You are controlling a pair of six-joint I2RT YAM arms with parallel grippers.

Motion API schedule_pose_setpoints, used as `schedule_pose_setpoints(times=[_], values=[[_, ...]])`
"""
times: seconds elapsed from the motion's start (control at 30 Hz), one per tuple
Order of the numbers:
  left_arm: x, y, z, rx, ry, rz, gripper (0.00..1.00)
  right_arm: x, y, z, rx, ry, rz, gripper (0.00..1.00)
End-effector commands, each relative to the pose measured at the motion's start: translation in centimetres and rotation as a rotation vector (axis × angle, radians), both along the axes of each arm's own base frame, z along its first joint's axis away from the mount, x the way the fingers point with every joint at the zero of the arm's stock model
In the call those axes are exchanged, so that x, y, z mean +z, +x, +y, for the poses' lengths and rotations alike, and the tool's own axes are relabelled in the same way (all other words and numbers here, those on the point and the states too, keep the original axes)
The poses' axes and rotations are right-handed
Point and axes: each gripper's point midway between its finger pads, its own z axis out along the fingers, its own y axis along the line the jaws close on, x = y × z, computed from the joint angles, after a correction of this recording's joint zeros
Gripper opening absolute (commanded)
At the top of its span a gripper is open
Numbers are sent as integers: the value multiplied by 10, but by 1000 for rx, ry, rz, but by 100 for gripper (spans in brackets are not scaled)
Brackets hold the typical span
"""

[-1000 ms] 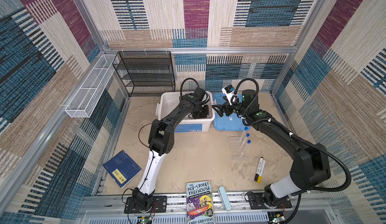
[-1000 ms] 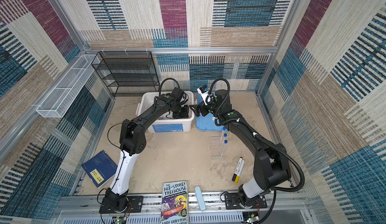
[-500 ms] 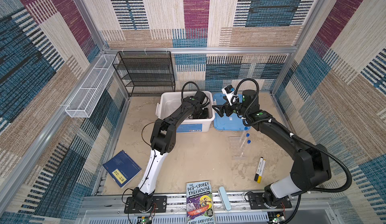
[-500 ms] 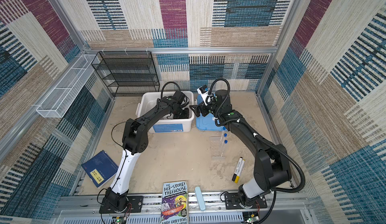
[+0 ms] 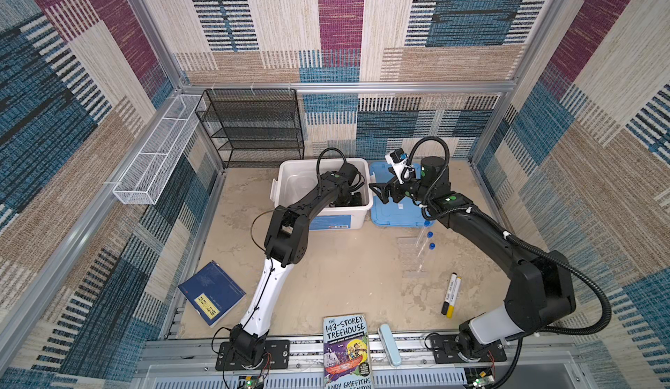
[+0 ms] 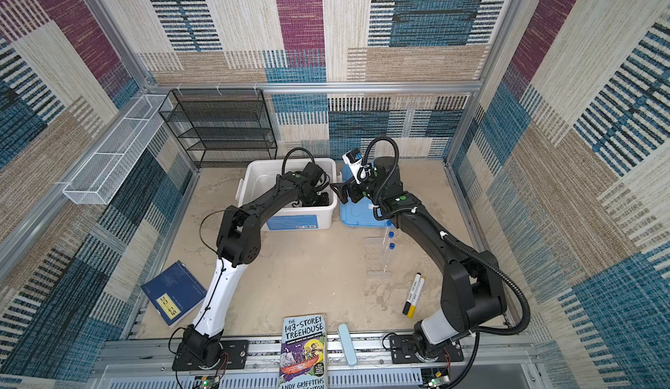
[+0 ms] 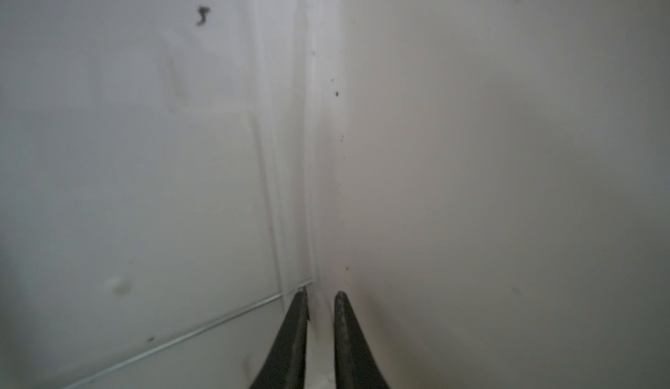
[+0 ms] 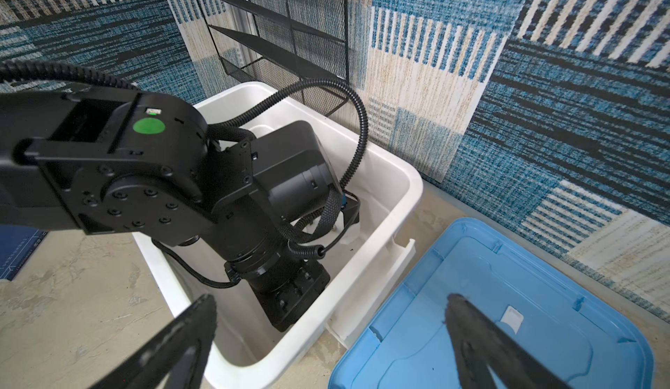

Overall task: Organize the chemistry lab equipment
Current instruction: 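Open the left gripper to release the second pipette in the bin, then raise the open left gripper up out of the white bin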

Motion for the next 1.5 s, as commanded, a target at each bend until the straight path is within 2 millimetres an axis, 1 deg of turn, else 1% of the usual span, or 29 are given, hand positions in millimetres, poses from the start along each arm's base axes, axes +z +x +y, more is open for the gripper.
schedule_pose_setpoints(times=[0.0, 0.17, 0.3, 0.37, 0.6, 0.73, 0.83, 1.0, 1.17, 1.2, 1.27, 1.4, 1.47], values=[[-5, 0, 3, -2, 16, 2, 18, 4, 1, 0, -5, 1, -22, 99], [-8, 1, 4, -3, 22, 3, 22, 3, 3, 0, -6, -1, -21, 99], [-9, -1, 7, -3, 33, 7, 23, 2, 3, -2, -14, -7, -20, 99], [-4, 0, 6, -5, 30, -2, 26, 2, 2, -2, -16, -10, -22, 99], [20, 5, 8, -14, 32, -61, 42, 0, 3, -4, -23, -19, -20, 99], [31, 3, 10, -16, 32, -73, 47, 0, 4, -9, -49, -44, -29, 99], [43, 2, 12, -13, 33, -92, 57, 1, 4, -14, -69, -61, -41, 99], [73, 2, 22, -6, 54, -160, 74, 12, 3, -18, -90, -48, -66, 99], [119, 1, 36, 0, 71, -268, 87, 24, 1, -17, -90, -9, -78, 99], [127, -1, 37, -2, 70, -282, 91, 26, 1, -17, -91, 2, -79, 99], [151, -5, 41, 1, 55, -330, 100, 32, 2, -20, -107, 27, -76, 99], [190, -19, 48, -7, -1, -423, 99, 42, 8, -36, -154, 99, -39, 99], [211, -32, 45, -37, -66, -474, 99, 45, 13, -51, -208, 133, -10, 99]])
